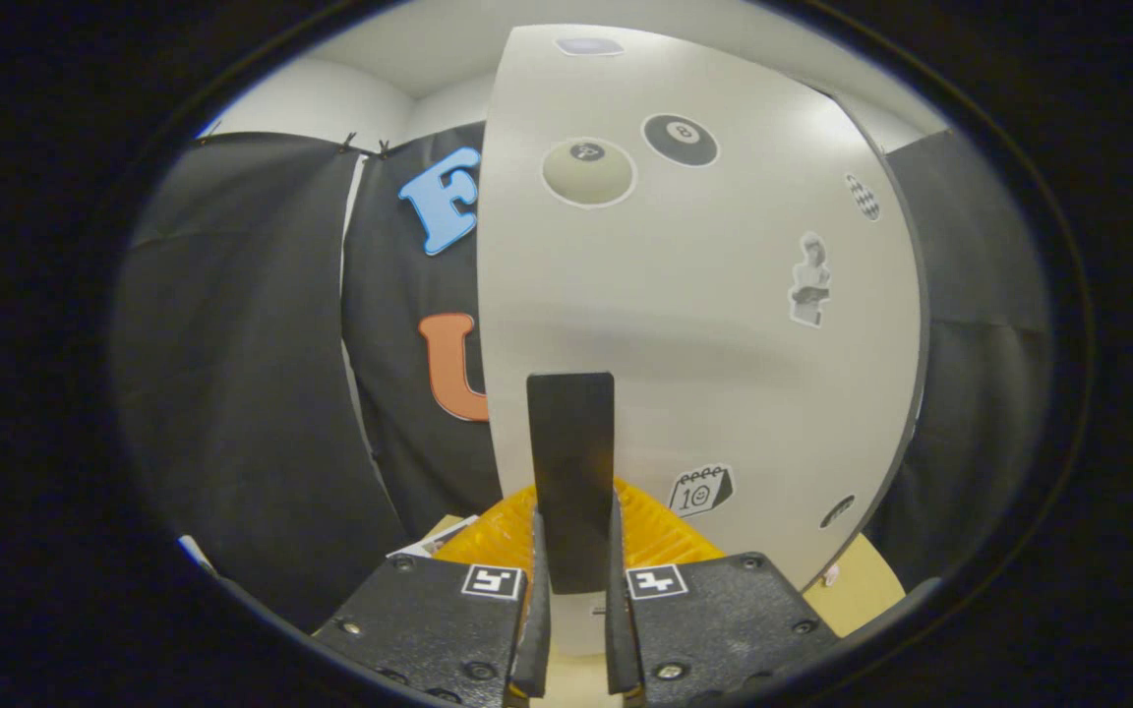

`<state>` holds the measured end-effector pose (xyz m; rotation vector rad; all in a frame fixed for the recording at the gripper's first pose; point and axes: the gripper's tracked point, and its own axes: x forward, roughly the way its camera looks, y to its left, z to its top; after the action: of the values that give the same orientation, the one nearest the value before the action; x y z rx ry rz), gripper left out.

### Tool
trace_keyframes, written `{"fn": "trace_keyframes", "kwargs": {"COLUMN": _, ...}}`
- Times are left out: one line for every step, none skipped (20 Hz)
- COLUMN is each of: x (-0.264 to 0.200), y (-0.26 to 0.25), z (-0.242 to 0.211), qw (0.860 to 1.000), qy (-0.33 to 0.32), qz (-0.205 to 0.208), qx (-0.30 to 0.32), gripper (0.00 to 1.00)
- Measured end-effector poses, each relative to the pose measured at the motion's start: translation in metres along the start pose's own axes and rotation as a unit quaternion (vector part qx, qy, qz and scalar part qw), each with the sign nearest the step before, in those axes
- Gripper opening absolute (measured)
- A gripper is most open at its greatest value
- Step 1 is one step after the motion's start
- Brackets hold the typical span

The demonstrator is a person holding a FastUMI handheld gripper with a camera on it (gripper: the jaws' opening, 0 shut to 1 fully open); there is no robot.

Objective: Open the shoe cabinet door, grab the shoes and put them into the shoe cabinet, then close the shoe cabinet door.

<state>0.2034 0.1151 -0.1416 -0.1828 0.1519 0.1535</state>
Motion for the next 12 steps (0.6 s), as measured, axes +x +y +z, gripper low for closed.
{"fn": "trace_keyframes", "kwargs": {"x": -0.014, "y": -0.004, "z": -0.003, "qw": 1.0, "qy": -0.002, "qz": 0.003, "qx": 0.001, "gripper": 0.25}}
{"fn": "trace_keyframes", "kwargs": {"x": -0.028, "y": -0.009, "z": -0.004, "qw": 1.0, "qy": -0.002, "qz": 0.005, "qx": 0.002, "gripper": 0.25}}
{"fn": "trace_keyframes", "kwargs": {"x": -0.042, "y": -0.014, "z": -0.006, "qw": 1.0, "qy": -0.001, "qz": 0.007, "qx": 0.001, "gripper": 0.25}}
{"fn": "trace_keyframes", "kwargs": {"x": -0.057, "y": -0.02, "z": -0.006, "qw": 1.0, "qy": -0.001, "qz": 0.009, "qx": 0.007, "gripper": 0.25}}
{"fn": "trace_keyframes", "kwargs": {"x": -0.07, "y": -0.026, "z": -0.007, "qw": 1.0, "qy": -0.002, "qz": 0.012, "qx": 0.011, "gripper": 0.24}}
{"fn": "trace_keyframes", "kwargs": {"x": -0.084, "y": -0.034, "z": -0.008, "qw": 1.0, "qy": -0.001, "qz": 0.014, "qx": 0.013, "gripper": 0.24}}
{"fn": "trace_keyframes", "kwargs": {"x": -0.097, "y": -0.042, "z": -0.009, "qw": 1.0, "qy": 0.0, "qz": 0.013, "qx": 0.017, "gripper": 0.24}}
{"fn": "trace_keyframes", "kwargs": {"x": -0.111, "y": -0.05, "z": -0.01, "qw": 1.0, "qy": 0.002, "qz": 0.013, "qx": 0.018, "gripper": 0.24}}
{"fn": "trace_keyframes", "kwargs": {"x": -0.123, "y": -0.059, "z": -0.01, "qw": 1.0, "qy": 0.003, "qz": 0.012, "qx": 0.02, "gripper": 0.24}}
{"fn": "trace_keyframes", "kwargs": {"x": -0.135, "y": -0.068, "z": -0.011, "qw": 1.0, "qy": 0.004, "qz": 0.01, "qx": 0.017, "gripper": 0.24}}
{"fn": "trace_keyframes", "kwargs": {"x": -0.146, "y": -0.079, "z": -0.012, "qw": 1.0, "qy": 0.003, "qz": 0.007, "qx": 0.016, "gripper": 0.23}}
{"fn": "trace_keyframes", "kwargs": {"x": -0.157, "y": -0.089, "z": -0.013, "qw": 1.0, "qy": 0.004, "qz": 0.004, "qx": 0.014, "gripper": 0.23}}
